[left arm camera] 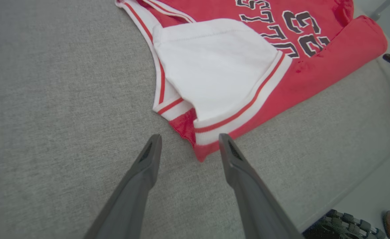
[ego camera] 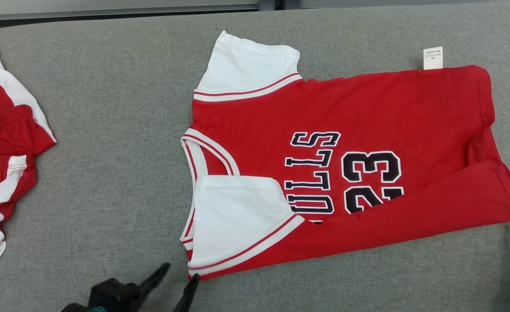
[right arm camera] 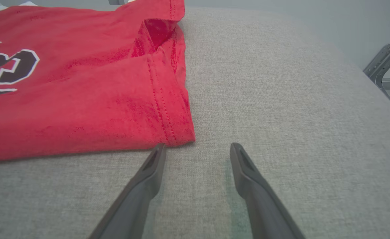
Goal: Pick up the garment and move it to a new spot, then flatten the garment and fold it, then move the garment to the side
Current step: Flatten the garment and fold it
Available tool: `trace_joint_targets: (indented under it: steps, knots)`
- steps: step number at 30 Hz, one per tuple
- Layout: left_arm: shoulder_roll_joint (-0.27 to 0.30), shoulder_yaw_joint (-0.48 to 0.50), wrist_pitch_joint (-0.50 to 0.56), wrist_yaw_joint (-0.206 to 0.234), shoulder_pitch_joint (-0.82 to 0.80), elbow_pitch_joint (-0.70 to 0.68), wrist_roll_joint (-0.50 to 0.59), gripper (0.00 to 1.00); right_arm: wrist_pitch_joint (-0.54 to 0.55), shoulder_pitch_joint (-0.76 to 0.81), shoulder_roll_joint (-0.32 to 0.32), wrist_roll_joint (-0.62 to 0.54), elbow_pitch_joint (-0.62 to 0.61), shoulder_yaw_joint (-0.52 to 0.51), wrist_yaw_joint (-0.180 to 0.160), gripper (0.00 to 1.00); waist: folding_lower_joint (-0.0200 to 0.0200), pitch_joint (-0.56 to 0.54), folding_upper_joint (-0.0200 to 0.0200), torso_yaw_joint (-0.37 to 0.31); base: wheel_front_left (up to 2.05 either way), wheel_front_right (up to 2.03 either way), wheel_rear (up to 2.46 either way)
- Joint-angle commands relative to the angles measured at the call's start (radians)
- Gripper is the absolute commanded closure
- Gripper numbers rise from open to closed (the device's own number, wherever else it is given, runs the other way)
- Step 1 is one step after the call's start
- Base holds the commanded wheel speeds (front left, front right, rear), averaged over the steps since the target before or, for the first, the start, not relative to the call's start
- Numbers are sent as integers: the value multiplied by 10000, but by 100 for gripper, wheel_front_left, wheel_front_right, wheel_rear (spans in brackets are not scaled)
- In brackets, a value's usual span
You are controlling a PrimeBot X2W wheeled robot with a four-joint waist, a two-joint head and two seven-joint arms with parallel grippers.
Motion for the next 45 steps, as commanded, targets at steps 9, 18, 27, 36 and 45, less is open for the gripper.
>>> trace_joint_targets:
  steps: [9, 18, 27, 36, 45]
  knots:
    - [721, 1660, -206, 418, -1756, -1262, 274, 0, -133, -454, 555, -1459, -1097, -1523, -22, 0, 0, 60, -1, -78, 0, 0, 0]
    - [-311, 1596, -441, -1134, -6803, 1728, -34, 0, 65, -4426, 2279, -2718, 456, -910, -23, 0, 0, 961, -1, -535, 0, 0, 0]
    - [-800, 434, 937, -2738, -11348, 6460, 273, 0, -144, -7184, 2692, -2670, 2106, 444, -23, 0, 0, 2454, -1, -1287, 0, 0, 0]
    - [-434, -562, 2030, -3045, -13267, 8914, 158, 0, -204, -7818, 2985, -2313, 1865, 1273, -23, 0, 0, 3111, -1, -2399, 0, 0, 0]
    - [58, -1608, 2709, -3057, -14060, 9883, -376, 0, -208, -7453, 3306, -2194, 1124, 1456, -23, 0, 0, 3433, -1, -3136, 0, 0, 0]
